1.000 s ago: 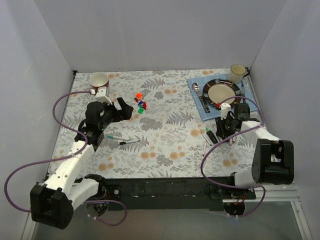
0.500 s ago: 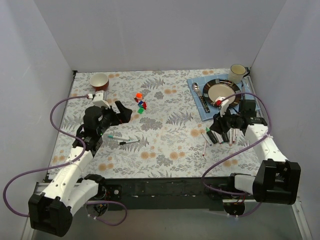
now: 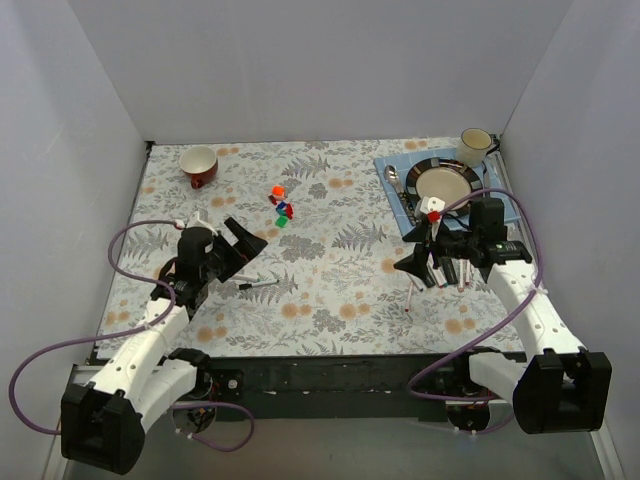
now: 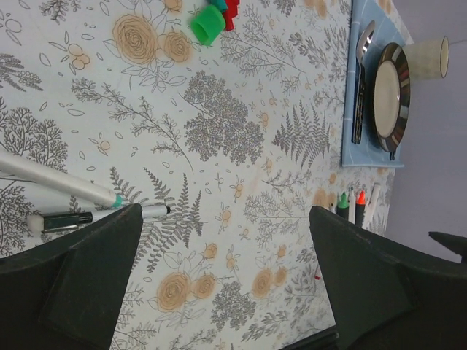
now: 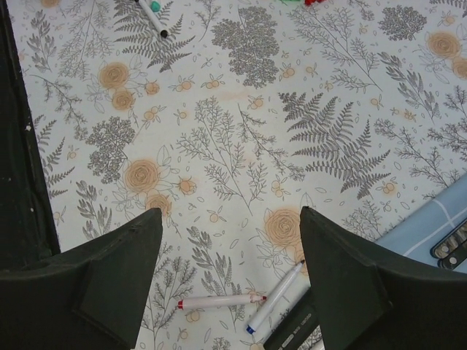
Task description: Open the pen caps
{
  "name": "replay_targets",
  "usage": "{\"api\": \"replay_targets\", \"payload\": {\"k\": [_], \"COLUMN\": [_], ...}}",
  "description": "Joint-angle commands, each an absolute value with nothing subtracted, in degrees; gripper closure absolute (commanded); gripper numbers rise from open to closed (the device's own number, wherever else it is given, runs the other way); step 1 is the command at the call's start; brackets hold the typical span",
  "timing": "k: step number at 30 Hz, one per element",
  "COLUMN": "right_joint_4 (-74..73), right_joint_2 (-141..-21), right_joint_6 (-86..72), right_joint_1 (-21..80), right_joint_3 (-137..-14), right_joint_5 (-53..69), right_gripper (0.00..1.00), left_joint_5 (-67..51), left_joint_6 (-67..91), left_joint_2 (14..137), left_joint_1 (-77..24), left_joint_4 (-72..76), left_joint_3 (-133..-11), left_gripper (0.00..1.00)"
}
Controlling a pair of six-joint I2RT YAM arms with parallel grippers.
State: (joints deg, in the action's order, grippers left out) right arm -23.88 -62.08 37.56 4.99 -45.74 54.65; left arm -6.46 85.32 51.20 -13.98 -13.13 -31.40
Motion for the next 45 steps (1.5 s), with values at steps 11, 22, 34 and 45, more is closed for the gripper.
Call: {"api": "replay_targets", "payload": {"k": [11,22,34,45], "right_joint_4": [-23.73,-23.29,-23.2,-23.03], "right_joint_2": [-59.33,-58.01,-57.66,-57.66], "right_joint_6": [36.56,36.3,36.21,36.21], "right_joint_1": [4.83,4.92,4.83,4.83], "right_joint_3": [-45.0,-44.56,-44.47,-44.47], "right_joint_5": [54.58,53.09,52.21,51.86], "right_gripper": [0.18,0.18,0.18,0.18], "left_joint_5": [14.75,25.4,25.31,24.35], "left_joint_6": [102.65,109.34,108.19,109.16], "left_joint_2": [60.1,76.64,88.59,92.98], "left_joint_1": [-13.71,-13.36,-11.34,-10.28], "left_joint_4": [-25.58,-38.24,-40.08,-43.77], "left_joint_3": [-35.68,-45.88,-52.2,-54.49], "left_gripper": [0.46,0.64,0.68,0.73]}}
